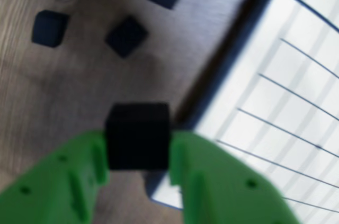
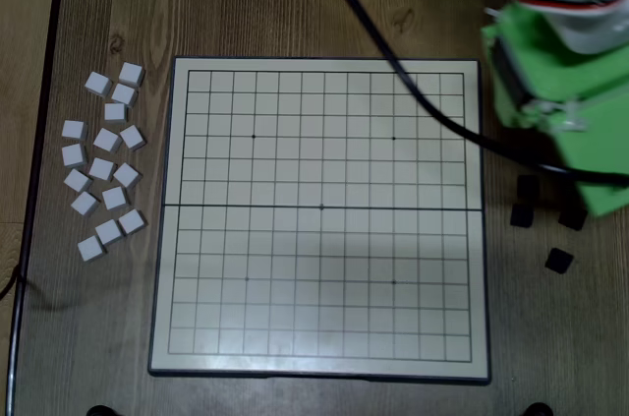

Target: Grasp a Black stone and put it on the board on position (0,0).

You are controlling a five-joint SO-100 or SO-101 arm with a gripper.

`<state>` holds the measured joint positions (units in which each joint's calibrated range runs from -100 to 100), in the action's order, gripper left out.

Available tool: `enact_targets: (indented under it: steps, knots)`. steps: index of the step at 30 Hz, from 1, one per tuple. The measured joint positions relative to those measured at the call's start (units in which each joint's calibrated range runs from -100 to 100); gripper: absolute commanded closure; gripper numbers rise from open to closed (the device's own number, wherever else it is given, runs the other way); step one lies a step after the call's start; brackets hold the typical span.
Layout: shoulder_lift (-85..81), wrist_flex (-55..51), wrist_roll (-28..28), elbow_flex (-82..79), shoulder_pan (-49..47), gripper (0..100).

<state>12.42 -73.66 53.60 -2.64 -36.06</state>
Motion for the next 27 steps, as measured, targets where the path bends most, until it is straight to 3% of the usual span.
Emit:
enact_targets:
  steps: [15,27]
  knots:
    - [-12.3,-9.6,-2.0,0.0,21.5,94]
    - [-13.0,-9.4,-6.2,3.0,34.0,94]
